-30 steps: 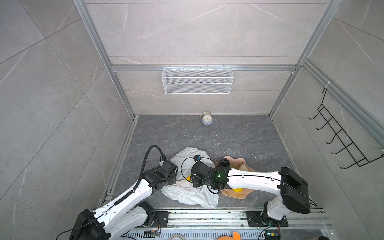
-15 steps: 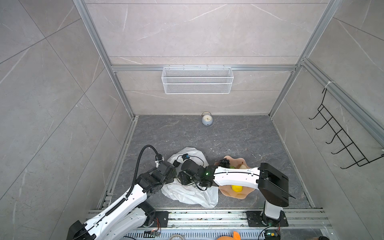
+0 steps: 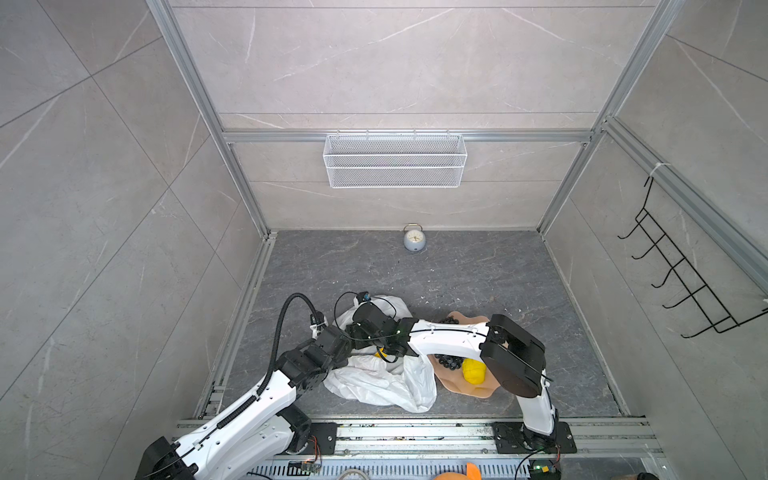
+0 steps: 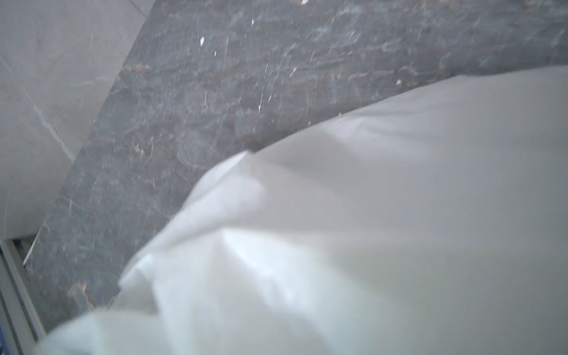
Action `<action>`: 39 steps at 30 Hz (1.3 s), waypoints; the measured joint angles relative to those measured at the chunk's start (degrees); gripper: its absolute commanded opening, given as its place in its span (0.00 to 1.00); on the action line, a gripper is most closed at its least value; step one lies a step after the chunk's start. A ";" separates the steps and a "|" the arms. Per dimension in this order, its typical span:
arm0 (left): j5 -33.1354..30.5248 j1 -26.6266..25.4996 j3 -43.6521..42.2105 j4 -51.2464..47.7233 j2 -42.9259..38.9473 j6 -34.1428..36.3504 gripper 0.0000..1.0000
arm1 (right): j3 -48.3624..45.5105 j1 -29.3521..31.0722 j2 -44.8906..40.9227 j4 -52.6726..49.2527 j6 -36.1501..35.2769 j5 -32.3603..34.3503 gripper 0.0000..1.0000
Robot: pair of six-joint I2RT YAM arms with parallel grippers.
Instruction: Take the fake fruits out of the plastic bag
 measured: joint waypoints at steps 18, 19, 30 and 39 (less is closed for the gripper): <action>-4.46 0.02 -2.97 3.91 -2.86 -0.57 0.00 | 15.04 -1.51 10.23 -9.81 5.16 3.06 0.85; -4.46 0.02 -3.28 4.13 -2.80 -0.63 0.00 | 15.65 -1.55 10.82 -10.29 5.53 3.06 0.85; -4.44 0.02 -4.00 5.20 -2.40 -0.66 0.00 | 23.08 -1.70 16.35 -15.67 6.49 4.37 0.73; -4.44 0.02 -4.00 5.22 -2.34 -0.66 0.00 | 19.32 -1.55 14.49 -14.93 4.44 6.54 0.58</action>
